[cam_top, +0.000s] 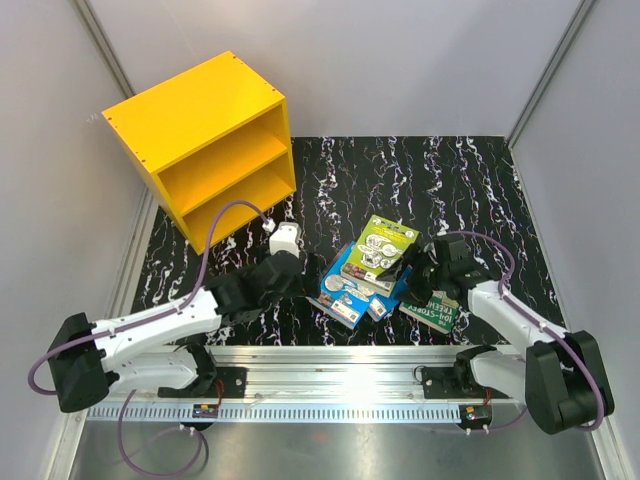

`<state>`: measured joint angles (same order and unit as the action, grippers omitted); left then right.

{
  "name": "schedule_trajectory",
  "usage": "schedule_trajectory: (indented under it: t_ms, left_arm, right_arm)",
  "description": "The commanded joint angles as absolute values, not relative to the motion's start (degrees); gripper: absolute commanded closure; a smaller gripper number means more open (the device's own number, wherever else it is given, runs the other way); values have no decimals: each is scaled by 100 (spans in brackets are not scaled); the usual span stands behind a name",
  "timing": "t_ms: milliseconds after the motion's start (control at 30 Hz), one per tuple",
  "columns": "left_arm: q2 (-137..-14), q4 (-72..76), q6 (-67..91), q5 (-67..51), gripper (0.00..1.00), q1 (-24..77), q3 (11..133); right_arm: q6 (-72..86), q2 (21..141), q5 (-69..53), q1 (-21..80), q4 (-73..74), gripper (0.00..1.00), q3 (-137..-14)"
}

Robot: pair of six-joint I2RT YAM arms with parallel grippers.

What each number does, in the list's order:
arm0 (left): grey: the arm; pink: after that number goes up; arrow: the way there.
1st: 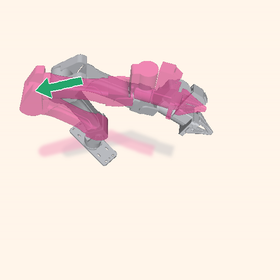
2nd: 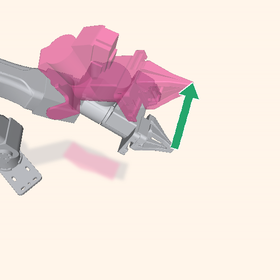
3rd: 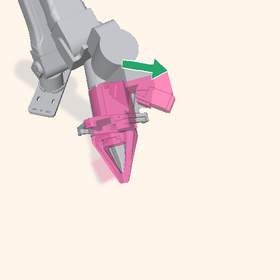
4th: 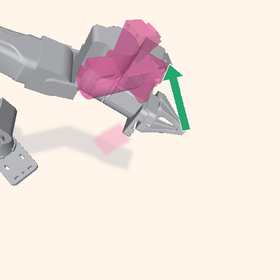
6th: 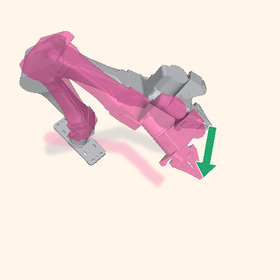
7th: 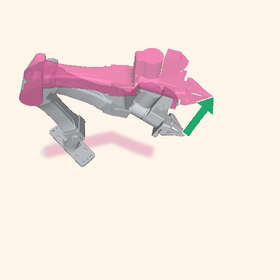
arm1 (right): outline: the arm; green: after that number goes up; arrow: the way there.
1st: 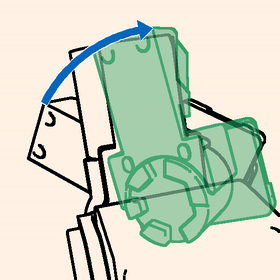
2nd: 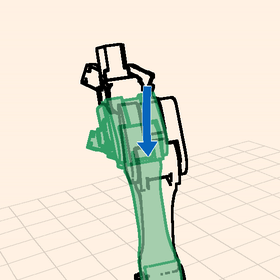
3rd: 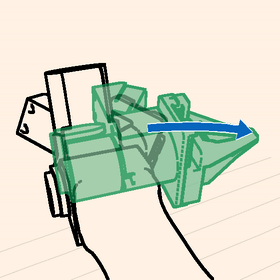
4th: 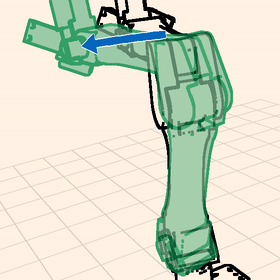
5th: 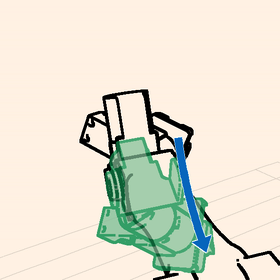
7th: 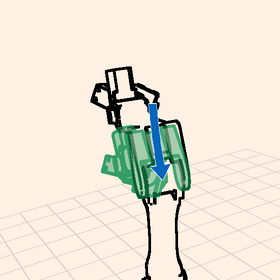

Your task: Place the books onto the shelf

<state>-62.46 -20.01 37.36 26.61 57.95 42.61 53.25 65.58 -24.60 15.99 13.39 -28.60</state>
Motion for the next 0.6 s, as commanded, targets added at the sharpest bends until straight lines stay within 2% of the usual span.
schedule_trajectory:
  t_ms: [0,267,333,367,400,467,567]
  left_arm:
    - [-6380,-1784,3841,2795,1,5845,4254]
    - [-6539,-1881,3929,2865,2,5959,4333]
    - [-6557,-1890,3946,2874,2,5968,4316]
    - [-6565,-1898,3946,2883,2,5976,4307]
    - [-6592,-1933,3946,2883,2,5977,4324]
    - [-6618,-1995,3964,2909,2,5985,4368]
    - [-6601,-2083,3981,2962,2,6003,4377]
  right_arm:
    - [5001,6311,-2417,1661,1925,18,-2725]
    - [5132,6705,-2409,1670,1416,29,-2672]
    - [5203,6802,-2373,1670,1135,44,-2645]
    - [5221,6933,-2373,1670,1012,55,-2654]
    - [5238,6987,-2390,1670,967,70,-2689]
    - [5265,7084,-2461,1670,984,81,-2733]
    - [5247,6944,-2470,1670,1255,91,-2786]
